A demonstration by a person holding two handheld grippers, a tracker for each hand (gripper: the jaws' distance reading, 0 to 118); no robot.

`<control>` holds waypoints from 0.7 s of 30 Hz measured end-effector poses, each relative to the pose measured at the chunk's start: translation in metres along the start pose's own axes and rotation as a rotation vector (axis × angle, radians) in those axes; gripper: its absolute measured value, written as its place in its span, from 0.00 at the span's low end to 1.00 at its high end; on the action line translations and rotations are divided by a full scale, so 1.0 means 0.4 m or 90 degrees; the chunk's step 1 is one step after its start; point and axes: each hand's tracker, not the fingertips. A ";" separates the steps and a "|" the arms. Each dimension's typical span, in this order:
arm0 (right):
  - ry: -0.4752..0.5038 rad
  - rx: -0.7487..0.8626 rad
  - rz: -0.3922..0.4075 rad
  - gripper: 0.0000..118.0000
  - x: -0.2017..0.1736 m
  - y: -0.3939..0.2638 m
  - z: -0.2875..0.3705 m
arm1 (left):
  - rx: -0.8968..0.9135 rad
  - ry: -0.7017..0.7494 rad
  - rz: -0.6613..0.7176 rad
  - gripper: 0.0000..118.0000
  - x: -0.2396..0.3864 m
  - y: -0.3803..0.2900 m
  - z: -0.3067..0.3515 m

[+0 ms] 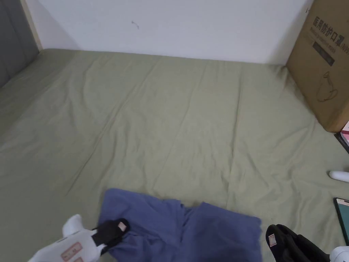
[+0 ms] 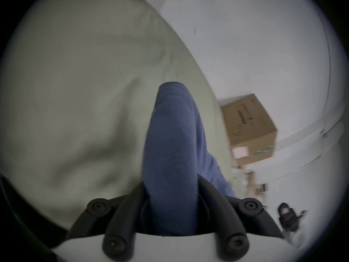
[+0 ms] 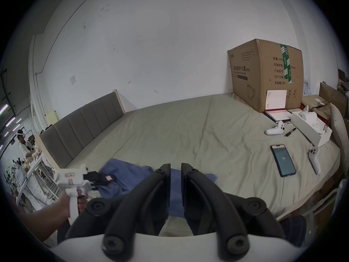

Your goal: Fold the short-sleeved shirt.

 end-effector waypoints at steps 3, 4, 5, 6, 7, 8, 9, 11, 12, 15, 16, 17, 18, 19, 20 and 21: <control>0.007 -0.007 -0.005 0.10 0.003 -0.007 -0.004 | 0.024 0.163 -0.182 0.07 0.041 0.046 0.039; 0.009 -0.008 -0.003 0.10 0.004 -0.011 -0.006 | 0.021 0.194 -0.227 0.07 0.071 0.043 0.037; 0.010 -0.010 0.000 0.10 0.003 -0.014 -0.009 | 0.020 0.210 -0.276 0.07 0.115 0.030 0.037; 0.011 -0.012 0.002 0.10 0.002 -0.016 -0.011 | 0.031 0.205 -0.315 0.07 0.171 0.007 0.036; 0.011 -0.014 0.001 0.10 0.002 -0.015 -0.010 | 0.052 0.215 -0.360 0.07 0.231 -0.028 0.034; 0.012 -0.015 0.000 0.10 0.001 -0.016 -0.012 | 0.064 0.231 -0.418 0.07 0.297 -0.067 0.018; 0.012 -0.015 -0.001 0.10 0.001 -0.017 -0.012 | 0.059 0.228 -0.476 0.07 0.356 -0.112 -0.010; 0.008 -0.015 0.001 0.10 0.002 -0.017 -0.012 | 0.033 0.199 -0.545 0.07 0.445 -0.216 -0.075; 0.005 -0.014 0.003 0.10 0.004 -0.017 -0.011 | 0.027 0.195 -0.594 0.07 0.476 -0.278 -0.122; -0.007 -0.014 -0.007 0.10 0.019 -0.016 -0.002 | -0.039 0.227 -0.779 0.07 0.509 -0.443 -0.265; -0.011 -0.011 -0.016 0.10 0.029 -0.016 0.004 | -0.054 0.241 -0.819 0.07 0.501 -0.483 -0.302; -0.015 -0.010 -0.019 0.10 0.035 -0.015 0.009 | -0.068 0.256 -0.819 0.07 0.485 -0.508 -0.327; -0.020 -0.007 -0.020 0.10 0.041 -0.013 0.015 | -0.076 0.267 -0.825 0.07 0.467 -0.521 -0.343; -0.022 -0.005 -0.021 0.10 0.046 -0.012 0.019 | -0.081 0.274 -0.830 0.07 0.457 -0.526 -0.352; -0.025 -0.003 -0.019 0.10 0.051 -0.009 0.025 | -0.073 0.273 -0.838 0.08 0.458 -0.520 -0.346; -0.029 0.000 -0.015 0.10 0.054 -0.008 0.027 | -0.073 0.265 -0.839 0.13 0.469 -0.508 -0.336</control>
